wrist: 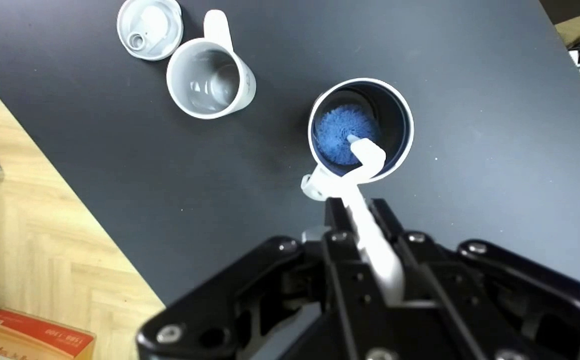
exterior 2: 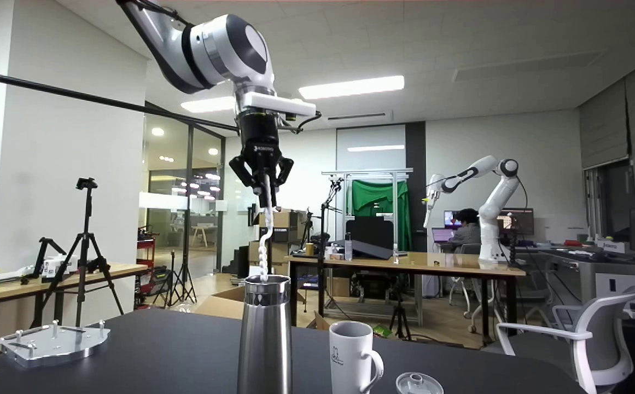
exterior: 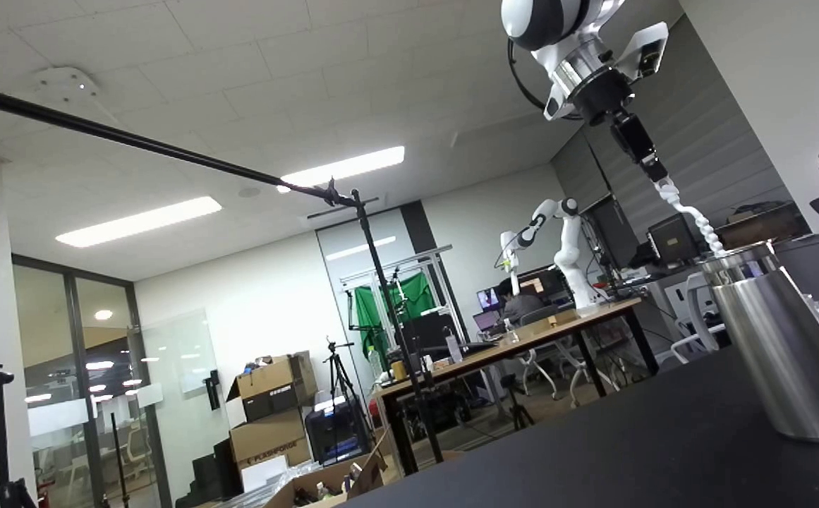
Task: Pull and push the object in the bottle over and over again
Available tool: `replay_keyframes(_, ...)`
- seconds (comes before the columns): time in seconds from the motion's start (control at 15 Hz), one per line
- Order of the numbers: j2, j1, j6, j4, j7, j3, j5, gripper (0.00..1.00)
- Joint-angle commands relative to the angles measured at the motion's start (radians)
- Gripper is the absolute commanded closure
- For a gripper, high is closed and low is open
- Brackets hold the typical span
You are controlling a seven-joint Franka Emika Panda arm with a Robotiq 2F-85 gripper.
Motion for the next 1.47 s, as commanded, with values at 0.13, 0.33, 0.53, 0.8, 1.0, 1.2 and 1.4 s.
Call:
replay_keyframes(0.13,0.087,0.004,0.022,-0.022,-0.021,-0.007,0.009,0.96)
replay_keyframes(0.33,0.166,0.003,0.027,-0.016,-0.019,0.001,-0.002,0.96)
replay_keyframes(0.53,0.173,0.003,0.017,0.015,-0.022,0.007,-0.02,0.96)
replay_keyframes(0.8,0.109,-0.001,-0.019,0.048,-0.038,0.007,-0.012,0.96)
replay_keyframes(1.0,0.056,-0.003,-0.03,0.063,-0.063,0.003,-0.004,0.96)
replay_keyframes(1.2,0.049,-0.003,-0.026,0.058,-0.082,-0.004,0.019,0.96)
replay_keyframes(1.4,0.093,0.0,0.009,0.032,-0.076,-0.004,0.027,0.96)
